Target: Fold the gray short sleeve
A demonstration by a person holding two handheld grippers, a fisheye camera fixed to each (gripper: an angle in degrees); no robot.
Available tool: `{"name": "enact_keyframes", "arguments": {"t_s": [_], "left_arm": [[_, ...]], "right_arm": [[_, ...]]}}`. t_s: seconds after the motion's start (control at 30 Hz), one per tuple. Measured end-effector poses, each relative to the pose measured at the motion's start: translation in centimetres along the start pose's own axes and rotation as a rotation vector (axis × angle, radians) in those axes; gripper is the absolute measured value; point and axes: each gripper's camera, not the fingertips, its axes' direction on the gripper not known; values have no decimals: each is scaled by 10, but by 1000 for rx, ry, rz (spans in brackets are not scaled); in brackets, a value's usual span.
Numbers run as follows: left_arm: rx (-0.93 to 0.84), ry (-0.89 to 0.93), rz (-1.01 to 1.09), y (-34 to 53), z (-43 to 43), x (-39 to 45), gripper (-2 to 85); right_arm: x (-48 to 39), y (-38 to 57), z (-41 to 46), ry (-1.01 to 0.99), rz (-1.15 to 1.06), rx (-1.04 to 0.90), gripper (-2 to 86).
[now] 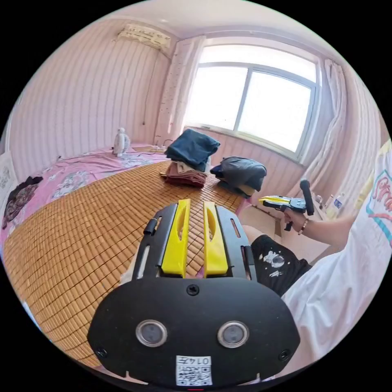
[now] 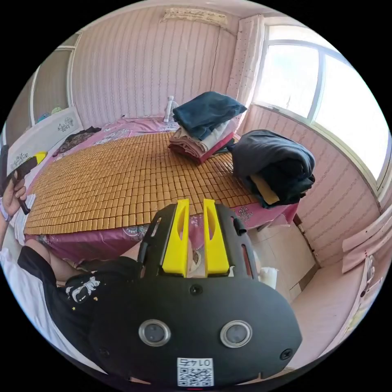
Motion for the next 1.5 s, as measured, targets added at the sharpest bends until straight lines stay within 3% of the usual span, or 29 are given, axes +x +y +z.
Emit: {"name": "enact_keyframes", "arguments": {"t_s": [0.17,0.53,0.7,0.87,1.0,1.13,1.37,1.5], "left_arm": [[-129,145,236,-65,100,57,82],[-184,196,596,-184,301,167,110],[-242,207,542,-234,396,214,108],[-338,138,547,-256,420,237,66],[-268,103,546,-264,379,219,33],[-206,59,463,-262,309,169,17],[-128,-176,243,-193,105,45,2],[-65,-303,160,-148,12,11,-6]], "right_arm": [[74,1,-1,-10,166,38,55],[217,-65,-29,76,411,236,81],[252,-86,-16,41,456,142,88],[255,-98,-55,-41,367,191,40],[228,-114,-90,-150,250,263,30],[183,-150,-119,-386,133,319,25],[43,-205,-140,-863,-106,263,22],[-17,-216,-140,-943,-205,219,21]]}}
